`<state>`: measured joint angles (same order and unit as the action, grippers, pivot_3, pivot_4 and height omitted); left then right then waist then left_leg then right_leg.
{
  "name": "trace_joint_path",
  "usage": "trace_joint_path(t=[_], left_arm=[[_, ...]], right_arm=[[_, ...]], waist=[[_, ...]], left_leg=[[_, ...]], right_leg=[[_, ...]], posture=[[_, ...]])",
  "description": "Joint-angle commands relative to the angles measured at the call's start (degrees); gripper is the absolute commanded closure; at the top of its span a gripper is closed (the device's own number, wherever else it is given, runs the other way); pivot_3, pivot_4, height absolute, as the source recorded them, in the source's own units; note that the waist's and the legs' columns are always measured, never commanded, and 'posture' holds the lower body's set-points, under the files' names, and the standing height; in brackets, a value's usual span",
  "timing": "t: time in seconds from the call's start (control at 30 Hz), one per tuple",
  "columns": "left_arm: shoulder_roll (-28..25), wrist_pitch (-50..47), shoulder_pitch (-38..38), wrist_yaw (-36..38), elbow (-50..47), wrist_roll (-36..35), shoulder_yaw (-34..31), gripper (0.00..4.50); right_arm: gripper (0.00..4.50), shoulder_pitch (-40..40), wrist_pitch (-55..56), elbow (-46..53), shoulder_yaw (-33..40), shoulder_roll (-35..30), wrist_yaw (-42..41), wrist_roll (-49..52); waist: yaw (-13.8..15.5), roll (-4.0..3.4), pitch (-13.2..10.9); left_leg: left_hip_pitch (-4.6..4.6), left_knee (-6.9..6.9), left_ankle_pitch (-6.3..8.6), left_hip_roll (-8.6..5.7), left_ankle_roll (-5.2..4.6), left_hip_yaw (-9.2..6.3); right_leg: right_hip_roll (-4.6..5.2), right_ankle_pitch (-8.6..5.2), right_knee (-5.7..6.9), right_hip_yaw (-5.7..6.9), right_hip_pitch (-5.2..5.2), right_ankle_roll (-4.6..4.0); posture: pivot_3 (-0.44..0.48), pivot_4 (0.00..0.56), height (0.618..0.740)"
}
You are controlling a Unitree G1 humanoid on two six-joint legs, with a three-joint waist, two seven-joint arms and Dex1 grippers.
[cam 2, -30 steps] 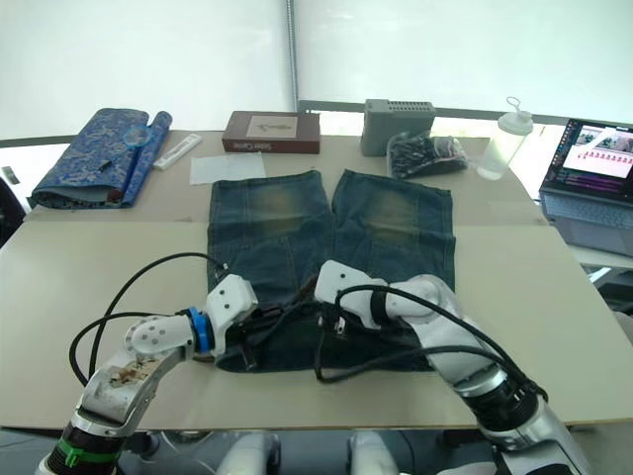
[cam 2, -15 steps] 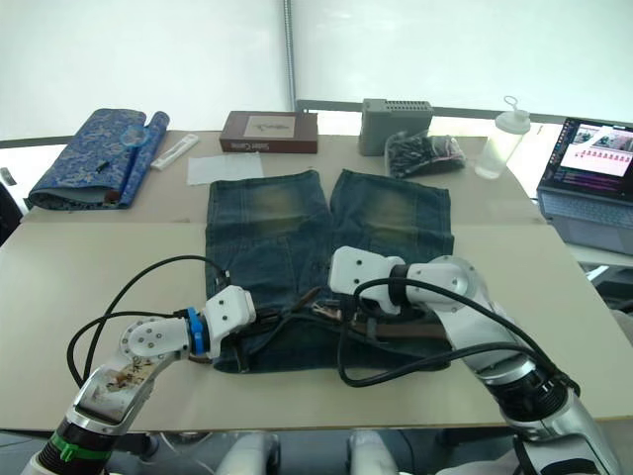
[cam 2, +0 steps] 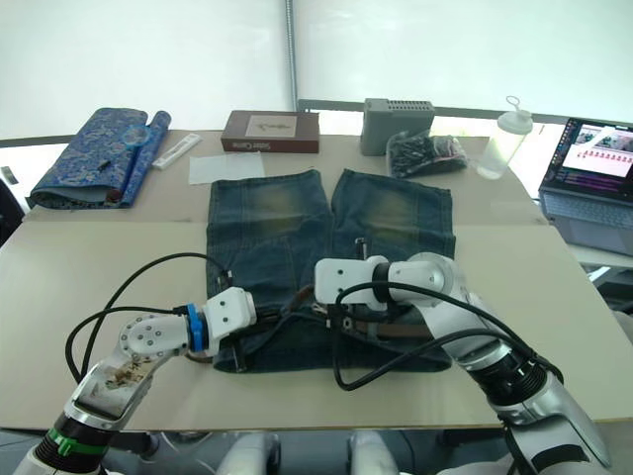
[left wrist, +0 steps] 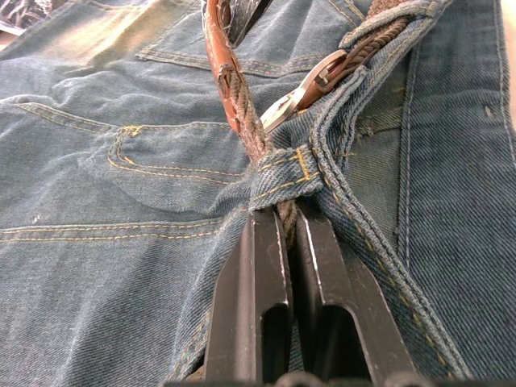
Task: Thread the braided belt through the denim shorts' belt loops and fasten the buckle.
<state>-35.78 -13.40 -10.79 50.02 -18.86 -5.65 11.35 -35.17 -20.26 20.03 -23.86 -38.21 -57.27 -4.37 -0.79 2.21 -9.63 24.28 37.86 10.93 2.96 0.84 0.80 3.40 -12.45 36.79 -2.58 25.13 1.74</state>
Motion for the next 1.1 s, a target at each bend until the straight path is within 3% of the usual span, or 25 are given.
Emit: trace_joint_path(t=[0.03, 0.17, 0.3, 0.4, 0.5, 0.63, 0.83, 1.0, 1.1], left_arm=[[-0.9, -1.1, -1.9, 2.1, -1.2, -3.8, -2.6, 4.50], [-1.4, -6.5, -2.2, 3.6, -3.8, -10.5, -6.7, 3.01], [-5.4, -22.9, -0.3, 6.4, -8.9, -27.1, -15.1, 1.14], [-7.0, -28.8, 0.7, 5.7, -10.8, -33.4, -17.9, 1.29], [-6.7, -32.1, 1.7, 3.4, -13.6, -35.8, -16.4, 2.55], [-8.8, -27.2, 4.2, 1.6, -15.5, -25.9, -8.1, 4.47], [-13.1, -15.6, 5.8, -0.1, -11.4, -10.4, -0.5, 4.47], [-15.9, -6.8, 7.5, -1.4, -4.4, -1.5, -0.6, 4.47], [-16.3, -5.4, 8.6, -2.0, -2.7, -0.5, -3.1, 4.47]], right_arm=[[4.48, -1.0, 1.3, 2.4, 1.2, 0.3, -1.0, 1.0], [4.50, -0.8, 0.9, 3.0, 1.7, 0.3, -1.5, 1.4], [4.50, 1.0, -1.5, 4.5, 4.7, -0.9, -0.9, 2.9], [4.50, 3.6, -2.7, 5.7, 7.5, -2.5, -0.2, 3.5], [4.50, 6.3, -4.0, 6.9, 10.0, -4.0, 0.8, 3.8], [4.50, 8.6, -5.4, 8.5, 12.2, -5.4, 2.0, 3.8], [4.50, 11.7, -7.1, 9.1, 16.3, -8.4, 4.3, 2.8], [4.50, 13.3, -7.9, 8.2, 20.9, -10.8, 7.1, 2.3], [4.50, 14.0, -8.7, 8.5, 22.7, -11.5, 8.4, 2.2]], waist=[[0.0, 0.00, 0.0], [-0.1, -0.01, 0.0], [-0.3, -0.01, 0.0], [-0.1, -0.02, 0.0], [0.3, -0.02, -0.1], [0.1, -0.02, -0.1], [0.1, -0.03, -0.1], [0.1, -0.06, -0.1], [0.0, -0.08, -0.1]], left_leg=[[0.00, 0.00, 0.00, 0.00, 0.00, 0.00], [-0.02, 0.00, 0.00, 0.01, 0.00, -0.01], [-0.01, -0.01, 0.00, 0.03, 0.00, -0.01], [-0.01, -0.03, 0.00, 0.02, 0.00, -0.02], [0.00, -0.03, 0.00, -0.03, 0.00, -0.03], [-0.04, -0.01, 0.00, -0.04, 0.01, 0.00], [-0.06, -0.02, 0.00, -0.03, 0.01, -0.01], [-0.05, -0.02, 0.01, -0.02, 0.02, 0.02], [-0.05, -0.06, 0.01, 0.00, 0.02, 0.03]], right_leg=[[0.00, 0.00, 0.01, 0.00, 0.00, 0.00], [-0.01, 0.00, 0.02, 0.01, 0.01, -0.01], [-0.02, 0.00, 0.03, 0.01, 0.03, 0.00], [-0.01, -0.03, 0.03, 0.02, 0.01, 0.08], [0.04, -0.08, -0.02, 0.02, -0.04, 0.06], [0.05, -0.05, -0.03, -0.01, -0.05, 0.06], [0.04, -0.04, -0.01, -0.01, 0.00, -0.04], [0.07, -0.04, -0.05, -0.01, 0.02, -0.05], [0.08, -0.05, -0.05, -0.01, 0.03, -0.06]], posture=[[0.000, 0.150, 0.718], [0.000, 0.150, 0.718], [0.000, 0.150, 0.718], [0.000, 0.150, 0.718], [0.000, 0.150, 0.718], [0.000, 0.150, 0.718], [0.000, 0.150, 0.718], [0.000, 0.150, 0.718], [0.000, 0.150, 0.718]])
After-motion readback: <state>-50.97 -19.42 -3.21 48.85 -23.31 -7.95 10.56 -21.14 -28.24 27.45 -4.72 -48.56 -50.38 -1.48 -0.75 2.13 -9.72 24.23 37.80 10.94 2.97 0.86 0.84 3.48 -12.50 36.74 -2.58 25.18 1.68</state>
